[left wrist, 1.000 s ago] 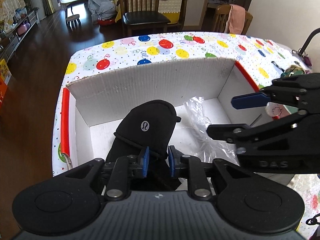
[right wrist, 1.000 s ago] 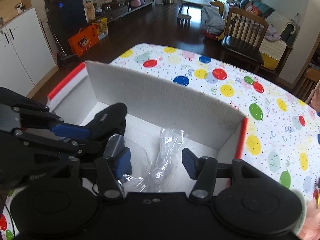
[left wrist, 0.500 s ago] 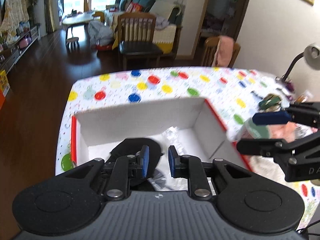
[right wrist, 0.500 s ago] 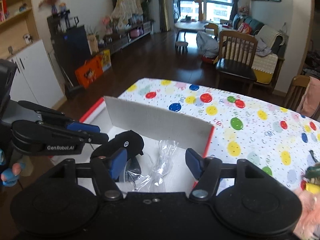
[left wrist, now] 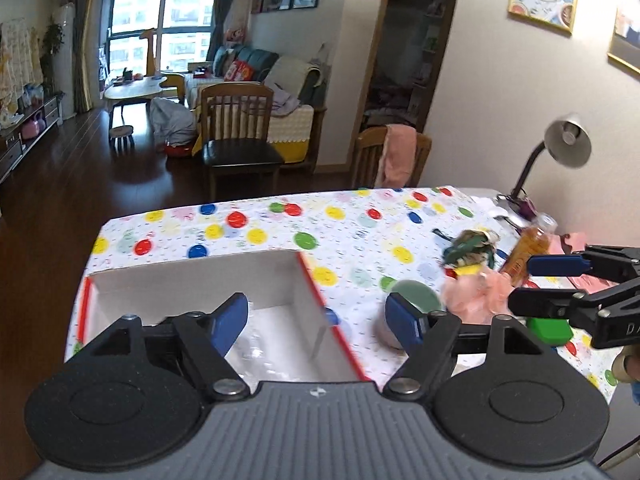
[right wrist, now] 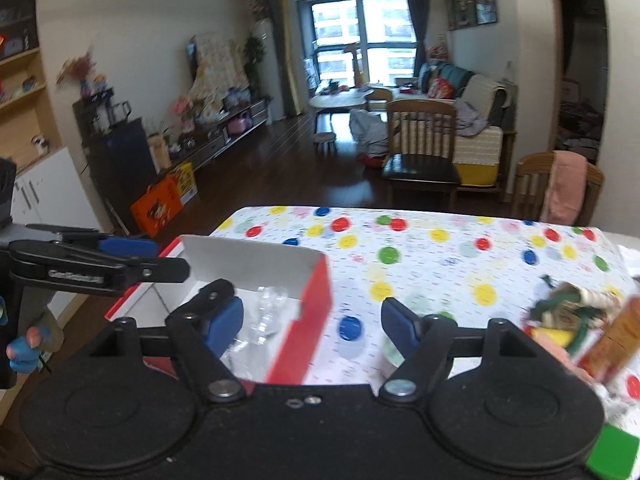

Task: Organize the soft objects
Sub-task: 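Grasp the white fluffy cloth with the left gripper while the right gripper grasps the bubble wrap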

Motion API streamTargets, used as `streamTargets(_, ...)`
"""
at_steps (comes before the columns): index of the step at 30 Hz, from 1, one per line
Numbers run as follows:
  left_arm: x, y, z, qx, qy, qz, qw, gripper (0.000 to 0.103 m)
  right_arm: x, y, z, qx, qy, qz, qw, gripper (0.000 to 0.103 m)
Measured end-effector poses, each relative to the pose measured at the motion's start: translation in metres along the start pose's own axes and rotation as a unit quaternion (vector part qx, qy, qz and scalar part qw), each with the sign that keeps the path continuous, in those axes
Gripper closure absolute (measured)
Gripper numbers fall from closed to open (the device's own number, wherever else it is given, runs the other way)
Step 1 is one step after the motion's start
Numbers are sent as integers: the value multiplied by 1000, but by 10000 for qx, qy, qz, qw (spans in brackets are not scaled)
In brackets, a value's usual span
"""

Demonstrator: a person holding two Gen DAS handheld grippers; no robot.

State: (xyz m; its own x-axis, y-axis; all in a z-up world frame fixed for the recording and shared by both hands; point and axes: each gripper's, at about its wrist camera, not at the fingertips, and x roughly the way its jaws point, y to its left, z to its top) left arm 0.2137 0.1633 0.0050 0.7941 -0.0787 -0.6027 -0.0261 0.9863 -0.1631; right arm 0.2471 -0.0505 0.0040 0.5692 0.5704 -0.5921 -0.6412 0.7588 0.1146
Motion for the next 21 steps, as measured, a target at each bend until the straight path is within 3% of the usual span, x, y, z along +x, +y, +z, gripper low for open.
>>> streamTargets(3,3,-24,-2,42,37,-38,10000,26,-15,-23,-9,111,-53,-94,9999,24)
streamTargets(5,6,-38,-4,13,74,-93,9999,17,-25,-40,-17,166,-73,-153,9997,21)
streamTargets(13,26,-92,-19,-179,257,-303,9990,14,-47,-98,-46,367,54,-241,9990,13)
streamTargets(16,38,-107,-25,-302,373,-311,9984,0,-53,-112,-61,358,112,-244,9990,11)
streamTargets(21,54,-126,-40,-429,456,-400,9972,0,-53,-127,-83,291,300,-91,9991,7)
